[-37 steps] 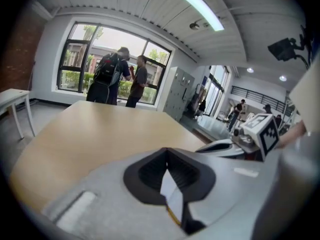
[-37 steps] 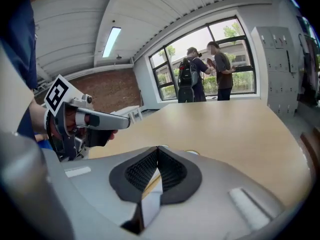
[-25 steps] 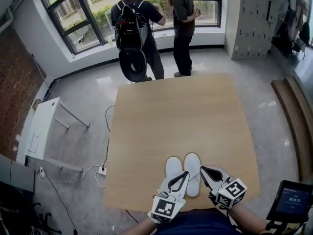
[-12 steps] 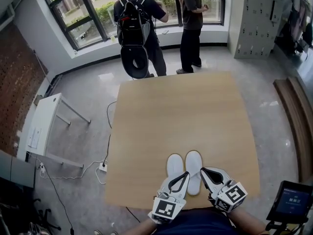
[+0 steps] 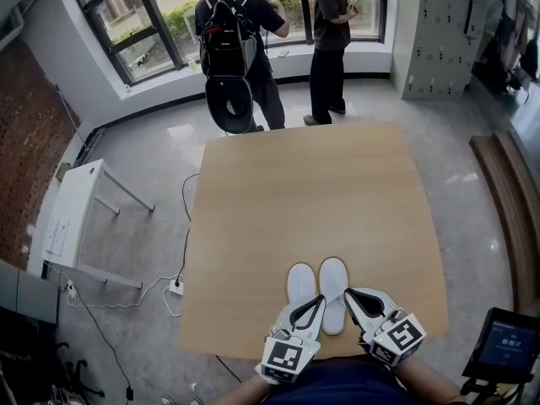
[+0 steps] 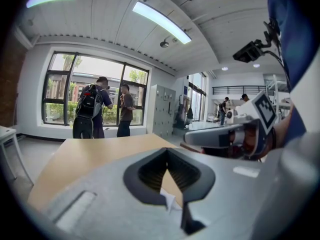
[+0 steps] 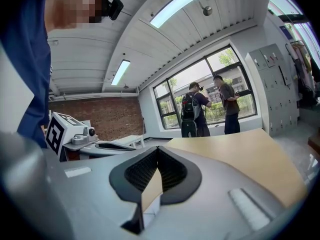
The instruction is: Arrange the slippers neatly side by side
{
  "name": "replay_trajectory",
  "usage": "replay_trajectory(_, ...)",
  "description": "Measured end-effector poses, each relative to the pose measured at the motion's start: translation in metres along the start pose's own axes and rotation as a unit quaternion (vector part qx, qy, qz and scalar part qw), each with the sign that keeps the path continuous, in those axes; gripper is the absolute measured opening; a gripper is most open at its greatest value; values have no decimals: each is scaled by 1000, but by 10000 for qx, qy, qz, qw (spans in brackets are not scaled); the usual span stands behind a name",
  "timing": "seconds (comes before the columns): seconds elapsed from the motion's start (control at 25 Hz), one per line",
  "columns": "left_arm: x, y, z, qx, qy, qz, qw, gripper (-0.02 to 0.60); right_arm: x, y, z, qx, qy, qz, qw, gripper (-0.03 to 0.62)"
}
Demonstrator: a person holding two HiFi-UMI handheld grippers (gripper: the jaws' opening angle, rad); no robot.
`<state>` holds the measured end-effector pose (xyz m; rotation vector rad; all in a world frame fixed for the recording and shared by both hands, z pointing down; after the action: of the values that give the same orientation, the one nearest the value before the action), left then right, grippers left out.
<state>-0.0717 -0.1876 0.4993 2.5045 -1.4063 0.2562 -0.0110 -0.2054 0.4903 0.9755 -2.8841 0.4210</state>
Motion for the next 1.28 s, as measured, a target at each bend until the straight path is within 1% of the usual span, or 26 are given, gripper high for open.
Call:
replay_trajectory(0.16,1,2,-1,-9,-10,15,10000,3,0,0,1,6,-7,-30,10000,9)
replay_trajectory(0.28,1,2,-2,-30,16,-19,10000,3,3,1,11,100,-131,-77,9998,9)
replay_trajectory(0.52,3,2,-3,-11,22,-40,10000,3,-1,-1,0,-11,75,-44,10000,9)
replay_trajectory(0.72,3,3,-3,-5,72,-35,10000,3,1,-1,2,93,70,-49,9999,9)
replay_trajectory(1.28,0,5,-10,-77,147,73,9998,3,0,-4,-4,26,109,-70,9999,9)
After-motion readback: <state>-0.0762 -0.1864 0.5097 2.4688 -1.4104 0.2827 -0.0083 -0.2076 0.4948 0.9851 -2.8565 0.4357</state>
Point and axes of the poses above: the fingertips, and each gripper's own axes: x forward along the fingers, y to its left, z out of its top, the point moved 1 cm from there along -x, backward along the fingers, and after that the axes turned 2 degrees about -x, right-handed, at the moved point
